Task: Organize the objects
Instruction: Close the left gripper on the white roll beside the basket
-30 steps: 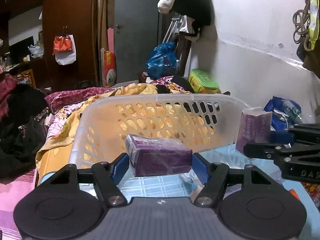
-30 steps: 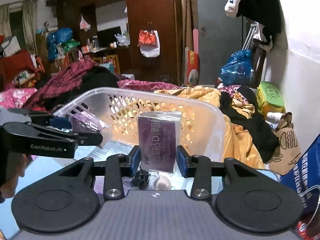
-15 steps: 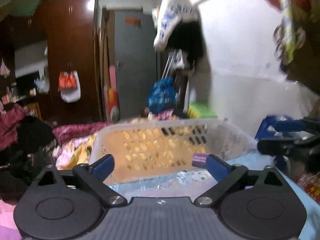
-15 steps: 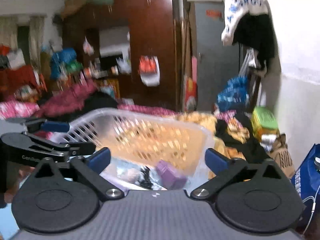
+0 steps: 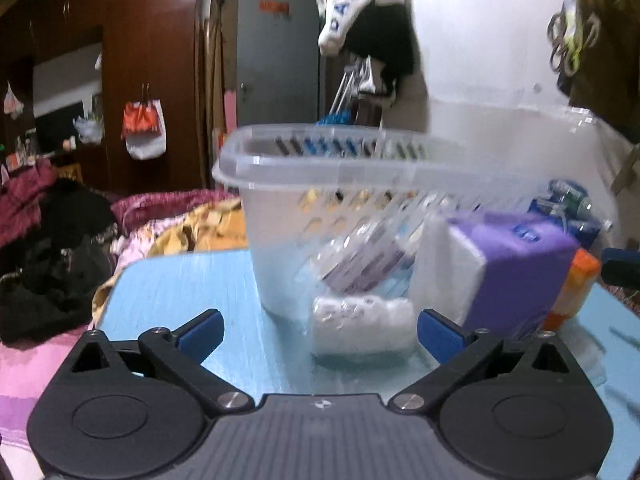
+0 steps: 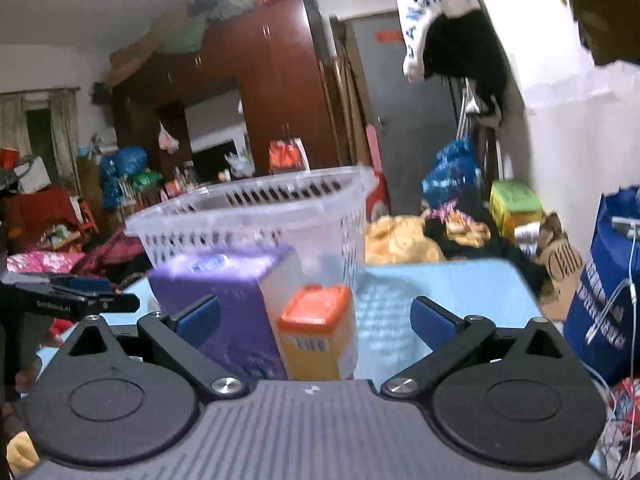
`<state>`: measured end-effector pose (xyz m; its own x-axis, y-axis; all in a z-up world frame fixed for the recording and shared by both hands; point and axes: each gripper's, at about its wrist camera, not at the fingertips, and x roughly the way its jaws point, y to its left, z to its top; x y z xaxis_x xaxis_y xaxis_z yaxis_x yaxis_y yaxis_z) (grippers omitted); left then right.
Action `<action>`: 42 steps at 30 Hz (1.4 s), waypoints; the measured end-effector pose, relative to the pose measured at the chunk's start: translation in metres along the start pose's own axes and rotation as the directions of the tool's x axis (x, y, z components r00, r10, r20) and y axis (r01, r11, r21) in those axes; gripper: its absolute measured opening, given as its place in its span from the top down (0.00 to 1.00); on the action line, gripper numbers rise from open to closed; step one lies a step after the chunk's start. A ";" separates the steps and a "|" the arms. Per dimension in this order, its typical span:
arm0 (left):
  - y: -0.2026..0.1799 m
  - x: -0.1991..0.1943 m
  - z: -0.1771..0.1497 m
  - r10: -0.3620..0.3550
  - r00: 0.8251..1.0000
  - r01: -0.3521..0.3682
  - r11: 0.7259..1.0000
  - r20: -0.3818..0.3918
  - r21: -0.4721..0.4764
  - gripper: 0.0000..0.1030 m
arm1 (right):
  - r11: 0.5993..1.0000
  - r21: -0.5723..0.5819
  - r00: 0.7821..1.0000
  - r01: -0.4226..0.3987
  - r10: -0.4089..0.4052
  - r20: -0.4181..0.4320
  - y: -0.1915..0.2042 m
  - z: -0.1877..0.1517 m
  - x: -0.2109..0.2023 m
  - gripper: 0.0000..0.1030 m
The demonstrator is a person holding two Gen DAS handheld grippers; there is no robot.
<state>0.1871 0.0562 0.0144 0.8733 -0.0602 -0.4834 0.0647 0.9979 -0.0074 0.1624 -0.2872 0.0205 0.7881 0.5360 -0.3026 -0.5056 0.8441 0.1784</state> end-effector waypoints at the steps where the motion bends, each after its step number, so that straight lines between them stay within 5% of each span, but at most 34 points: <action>1: 0.002 0.002 -0.001 0.005 1.000 -0.005 1.000 -0.007 -0.003 0.00 | 1.000 0.003 1.000 0.005 -0.005 -0.009 0.000 0.000 0.003 0.00; 11: 0.001 0.015 -0.004 -0.047 0.997 0.045 0.998 -0.057 -0.032 0.00 | 1.000 -0.011 0.999 0.024 -0.024 -0.040 0.004 -0.012 0.009 0.03; 23: -0.011 0.031 0.003 -0.040 0.990 0.037 0.999 -0.132 -0.027 0.00 | 0.998 -0.037 0.997 0.046 -0.049 -0.068 0.009 -0.020 0.013 0.19; 33: -0.017 0.036 0.005 -0.018 0.988 0.014 1.000 -0.154 -0.028 0.03 | 0.999 -0.019 0.996 0.035 -0.036 -0.085 0.006 -0.021 0.013 0.26; 35: -0.016 0.036 0.005 -0.031 0.987 0.025 0.999 -0.160 -0.040 0.10 | 0.999 -0.023 0.995 0.038 -0.040 -0.086 0.007 -0.021 0.013 0.26; 38: -0.018 0.040 0.004 -0.056 0.981 0.049 0.998 -0.187 -0.042 0.26 | 0.998 -0.046 0.995 0.045 -0.049 -0.082 0.011 -0.021 0.012 0.34; 42: -0.021 0.035 0.003 -0.048 0.986 0.045 0.999 -0.161 -0.022 0.27 | 0.998 -0.047 0.996 0.031 -0.034 -0.082 0.010 -0.021 0.010 0.52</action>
<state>0.2181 0.0333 0.0004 0.7801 -0.1028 -0.6172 0.0927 0.9945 -0.0485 0.1579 -0.2739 -0.0007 0.7737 0.5038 -0.3840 -0.4971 0.8586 0.1249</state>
